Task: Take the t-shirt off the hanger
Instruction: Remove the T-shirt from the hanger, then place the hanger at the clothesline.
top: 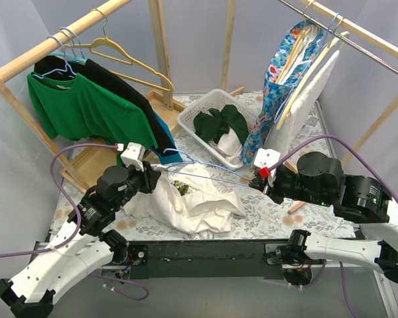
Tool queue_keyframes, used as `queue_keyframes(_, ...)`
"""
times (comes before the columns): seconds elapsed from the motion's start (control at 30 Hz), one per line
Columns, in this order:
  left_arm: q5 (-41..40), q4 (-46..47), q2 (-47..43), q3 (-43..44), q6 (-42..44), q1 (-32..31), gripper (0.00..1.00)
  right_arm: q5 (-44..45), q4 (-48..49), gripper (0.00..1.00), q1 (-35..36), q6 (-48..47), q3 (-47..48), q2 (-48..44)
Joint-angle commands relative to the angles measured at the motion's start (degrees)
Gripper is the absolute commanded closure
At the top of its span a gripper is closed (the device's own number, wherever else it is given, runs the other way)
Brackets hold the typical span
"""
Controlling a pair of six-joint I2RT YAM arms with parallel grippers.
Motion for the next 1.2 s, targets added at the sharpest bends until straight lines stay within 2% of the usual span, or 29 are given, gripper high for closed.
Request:
queue_keyframes(0.0,-3.2,1.4,1.3,0.0,-0.6,-0.1,0.84,1.7,2.1,0.99,0.0,1.3,2.6,-1.8)
queue_keyframes(0.07,-3.9,1.4,1.1,0.0,-0.6,-0.1,0.9,2.7,2.0,0.99,0.0,1.7,2.5,-2.1)
queue_keyframes(0.23,-8.6,-0.6,0.8,1.1,-1.7,-0.1,0.96,4.8,0.1,0.99,0.0,2.8,1.8,-2.7)
queue_keyframes(0.43,-21.1,-5.0,3.1,3.6,-5.5,-0.1,0.99,5.4,-0.8,0.99,0.0,3.9,0.8,-4.2)
queue_keyframes(0.6,-19.2,-5.1,3.6,3.7,-5.7,-0.1,1.0,8.8,0.8,0.99,0.0,4.6,1.7,-4.8)
queue_keyframes(0.77,-16.7,-5.1,2.5,2.8,-6.0,-0.1,1.0,17.3,1.7,0.99,0.0,5.0,2.6,-3.8)
queue_keyframes(0.83,-16.4,-5.4,2.1,2.6,-6.0,-0.1,1.0,24.1,3.9,0.99,0.0,4.6,2.0,-3.6)
queue_keyframes(0.93,-15.9,-5.9,1.5,2.6,-5.9,-0.1,1.0,28.0,8.4,0.99,0.0,3.6,1.1,-3.3)
queue_keyframes(1.17,-14.5,-5.9,1.6,3.1,-5.9,-0.1,1.0,24.5,27.8,0.99,0.0,-5.0,-2.2,1.0)
